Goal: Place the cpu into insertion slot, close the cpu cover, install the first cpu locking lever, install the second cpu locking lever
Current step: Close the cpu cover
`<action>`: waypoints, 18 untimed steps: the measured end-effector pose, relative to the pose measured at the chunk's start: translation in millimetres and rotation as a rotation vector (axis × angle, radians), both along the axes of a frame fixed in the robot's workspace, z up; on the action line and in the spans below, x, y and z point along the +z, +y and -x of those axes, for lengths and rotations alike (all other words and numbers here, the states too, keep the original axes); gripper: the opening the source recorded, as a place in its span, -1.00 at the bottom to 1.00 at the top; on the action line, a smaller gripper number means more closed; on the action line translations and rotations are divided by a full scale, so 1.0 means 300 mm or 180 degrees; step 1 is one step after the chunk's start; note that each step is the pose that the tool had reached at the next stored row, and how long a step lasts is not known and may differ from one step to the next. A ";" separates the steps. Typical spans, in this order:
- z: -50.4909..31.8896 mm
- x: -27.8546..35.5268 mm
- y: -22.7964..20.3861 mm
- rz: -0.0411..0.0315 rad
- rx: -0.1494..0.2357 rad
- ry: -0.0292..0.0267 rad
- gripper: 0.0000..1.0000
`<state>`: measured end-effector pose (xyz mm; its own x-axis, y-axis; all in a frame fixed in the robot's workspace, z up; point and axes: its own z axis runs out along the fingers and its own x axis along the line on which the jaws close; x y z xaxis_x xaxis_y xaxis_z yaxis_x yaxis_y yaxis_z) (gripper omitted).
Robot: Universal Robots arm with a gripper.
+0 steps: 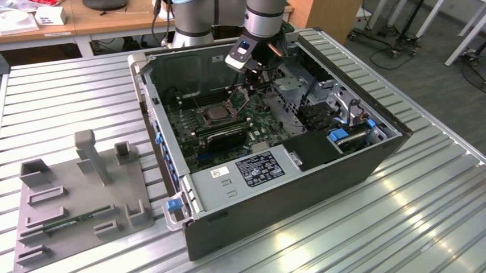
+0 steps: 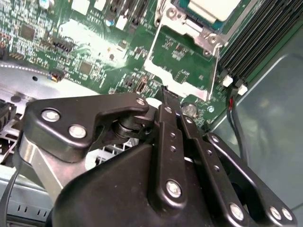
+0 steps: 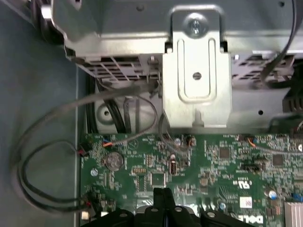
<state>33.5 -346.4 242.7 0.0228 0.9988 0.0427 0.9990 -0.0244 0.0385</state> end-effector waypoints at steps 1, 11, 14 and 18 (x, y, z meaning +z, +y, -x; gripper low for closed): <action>0.007 -0.001 0.000 0.0000 0.0000 0.0000 -0.79; 0.092 -0.009 0.000 0.0000 0.0000 0.0000 -0.79; 0.130 -0.011 0.000 0.0000 0.0000 0.0000 -0.79; 0.196 -0.013 0.001 0.0000 0.0000 0.0000 -0.79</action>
<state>-25.4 -346.2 238.9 0.0229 0.9988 0.0427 0.9990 -0.0245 0.0384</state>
